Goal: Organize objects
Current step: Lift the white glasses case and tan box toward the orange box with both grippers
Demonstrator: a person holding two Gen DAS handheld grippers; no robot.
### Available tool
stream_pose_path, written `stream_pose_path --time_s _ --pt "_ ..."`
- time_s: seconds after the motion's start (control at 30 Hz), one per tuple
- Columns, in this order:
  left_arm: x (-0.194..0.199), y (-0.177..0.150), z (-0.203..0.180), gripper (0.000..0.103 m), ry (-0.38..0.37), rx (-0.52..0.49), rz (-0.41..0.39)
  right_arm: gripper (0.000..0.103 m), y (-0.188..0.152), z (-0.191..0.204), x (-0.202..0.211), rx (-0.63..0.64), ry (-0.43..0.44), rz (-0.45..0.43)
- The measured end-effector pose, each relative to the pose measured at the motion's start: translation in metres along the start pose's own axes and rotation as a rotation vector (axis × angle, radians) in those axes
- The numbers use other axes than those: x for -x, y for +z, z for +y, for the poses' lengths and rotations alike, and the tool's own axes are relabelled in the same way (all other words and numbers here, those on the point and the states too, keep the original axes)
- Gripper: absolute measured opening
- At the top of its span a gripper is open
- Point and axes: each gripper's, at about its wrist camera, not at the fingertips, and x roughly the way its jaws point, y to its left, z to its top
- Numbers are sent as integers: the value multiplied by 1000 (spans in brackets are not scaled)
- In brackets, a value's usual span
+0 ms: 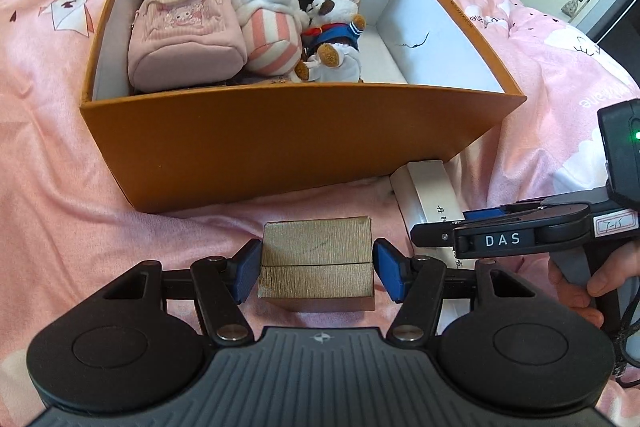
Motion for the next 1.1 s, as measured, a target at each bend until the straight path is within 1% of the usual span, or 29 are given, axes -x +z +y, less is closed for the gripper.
stream_pose_path --time_s 0.13,0.27,0.4,0.6,0.83,1.1 --pt "-1 1 3 69 -8 11 1 63 1 -1 -3 0 0 1" --pt "2 1 3 69 -14 16 -10 63 0 0 6 3 4 -20" --pt "9 1 -1 69 -15 2 -30 63 -3 6 26 36 -7 -66" --pt "26 2 -11 69 -30 -25 -77 62 -11 5 61 38 9 -137" --pt "50 5 -24 69 -57 -60 -143 62 -10 16 93 58 13 -229" --pt "79 23 -38 69 -82 -100 -225 62 -5 29 139 93 45 -337"
